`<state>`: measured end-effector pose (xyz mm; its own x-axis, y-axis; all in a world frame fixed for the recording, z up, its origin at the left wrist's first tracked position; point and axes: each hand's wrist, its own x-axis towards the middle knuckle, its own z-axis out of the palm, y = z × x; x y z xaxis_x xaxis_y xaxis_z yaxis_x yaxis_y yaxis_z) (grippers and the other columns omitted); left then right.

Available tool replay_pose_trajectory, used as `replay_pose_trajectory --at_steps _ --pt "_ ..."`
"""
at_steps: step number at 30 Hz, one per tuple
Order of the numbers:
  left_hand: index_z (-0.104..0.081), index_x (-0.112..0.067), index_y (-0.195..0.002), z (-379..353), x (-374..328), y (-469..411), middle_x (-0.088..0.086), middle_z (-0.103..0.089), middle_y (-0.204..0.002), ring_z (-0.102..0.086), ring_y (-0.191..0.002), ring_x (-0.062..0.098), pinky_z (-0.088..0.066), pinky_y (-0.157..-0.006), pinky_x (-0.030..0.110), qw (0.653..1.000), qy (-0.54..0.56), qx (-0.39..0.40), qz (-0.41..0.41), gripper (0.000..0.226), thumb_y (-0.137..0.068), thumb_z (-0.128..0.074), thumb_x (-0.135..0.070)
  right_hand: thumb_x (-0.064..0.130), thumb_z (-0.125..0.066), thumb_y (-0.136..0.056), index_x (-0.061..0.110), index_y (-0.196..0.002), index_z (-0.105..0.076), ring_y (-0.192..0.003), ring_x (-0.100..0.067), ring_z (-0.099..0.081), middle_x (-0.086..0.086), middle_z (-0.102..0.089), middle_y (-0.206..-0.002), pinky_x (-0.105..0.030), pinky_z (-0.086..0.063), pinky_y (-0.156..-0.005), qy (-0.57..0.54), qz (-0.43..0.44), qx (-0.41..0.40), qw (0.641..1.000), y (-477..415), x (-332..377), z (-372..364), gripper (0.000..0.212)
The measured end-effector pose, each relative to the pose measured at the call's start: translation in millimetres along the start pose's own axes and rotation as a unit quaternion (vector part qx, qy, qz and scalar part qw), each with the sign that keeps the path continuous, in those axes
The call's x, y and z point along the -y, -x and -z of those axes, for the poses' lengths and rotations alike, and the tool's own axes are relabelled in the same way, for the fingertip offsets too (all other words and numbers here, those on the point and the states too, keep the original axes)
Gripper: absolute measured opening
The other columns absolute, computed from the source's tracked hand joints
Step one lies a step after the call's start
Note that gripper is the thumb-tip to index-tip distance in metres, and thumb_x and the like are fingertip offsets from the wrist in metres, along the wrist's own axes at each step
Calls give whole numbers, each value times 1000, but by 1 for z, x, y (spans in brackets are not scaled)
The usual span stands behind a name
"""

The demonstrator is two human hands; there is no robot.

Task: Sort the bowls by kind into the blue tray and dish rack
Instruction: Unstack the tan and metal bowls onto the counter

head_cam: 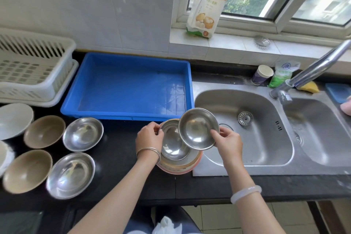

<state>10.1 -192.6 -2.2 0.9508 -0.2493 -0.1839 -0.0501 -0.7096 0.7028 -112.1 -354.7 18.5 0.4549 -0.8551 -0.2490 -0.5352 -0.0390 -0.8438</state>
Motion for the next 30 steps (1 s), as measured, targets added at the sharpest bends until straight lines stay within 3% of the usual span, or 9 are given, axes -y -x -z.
replay_pose_trajectory --at_steps 4,8,16,18,21,23,26,28,30 --pt "-67 -16 -88 18 -2 0 -6 -66 -81 -57 -73 10 -39 -58 18 999 39 -22 9 9 -86 -59 -19 10 -67 -80 24 -65 -71 -61 -13 -58 4 -67 -60 -33 -57 -65 -74 4 27 997 -4 17 3 21" --pt "-64 -19 -82 42 10 2 -10 -62 -75 -58 -74 9 -37 -58 16 996 67 -44 42 4 -84 -61 -19 9 -66 -80 24 -65 -72 -58 -14 -58 -1 -68 -62 -28 -53 -57 -62 33 74 995 -10 39 -7 22" --pt "-60 -21 -81 79 67 29 -10 -59 -74 -56 -75 10 -39 -68 22 974 141 -112 137 7 -83 -63 -14 19 -69 -82 19 -70 -72 -49 -4 -63 8 -67 -56 -31 -56 -63 16 74 191 979 -14 67 -86 13" --pt "-61 -19 -83 84 82 38 -5 -60 -77 -55 -75 11 -38 -69 22 965 150 -135 167 6 -82 -63 -14 21 -67 -82 16 -72 -72 -50 -8 -60 11 -63 -50 -32 -53 -62 55 96 222 969 -11 73 -111 13" --pt "-63 -17 -88 86 103 53 -2 -61 -80 -57 -77 14 -39 -70 23 953 156 -149 213 7 -81 -64 -15 18 -62 -80 16 -60 -64 -52 -14 -54 13 -56 -44 -31 -50 -56 123 127 271 946 -4 80 -146 20" --pt "-62 -18 -86 83 114 63 -2 -63 -81 -59 -79 16 -42 -71 24 945 167 -148 240 7 -81 -65 -15 14 -59 -79 8 -67 -67 -58 -19 -60 2 -60 -57 -39 -59 -69 150 124 300 934 -2 80 -167 15" --pt "-65 -16 -87 75 126 73 -1 -68 -82 -65 -78 23 -51 -75 30 933 175 -147 280 7 -80 -64 -15 7 -57 -76 -10 -85 -64 -66 -24 -60 -11 -57 -68 -51 -58 -79 200 122 329 915 -1 74 -193 20" --pt "-65 -16 -86 70 132 78 1 -70 -82 -66 -77 25 -54 -77 33 926 180 -147 298 6 -80 -64 -16 3 -56 -74 -9 -72 -60 -67 -26 -60 -12 -55 -66 -53 -56 -80 237 130 339 901 -2 70 -205 13" --pt "-65 -15 -85 65 137 80 2 -71 -83 -66 -77 25 -54 -79 35 921 183 -148 310 5 -80 -64 -16 3 -54 -73 3 -62 -53 -73 -34 -67 -13 -57 -64 -48 -58 -79 277 140 340 888 -3 67 -213 11"
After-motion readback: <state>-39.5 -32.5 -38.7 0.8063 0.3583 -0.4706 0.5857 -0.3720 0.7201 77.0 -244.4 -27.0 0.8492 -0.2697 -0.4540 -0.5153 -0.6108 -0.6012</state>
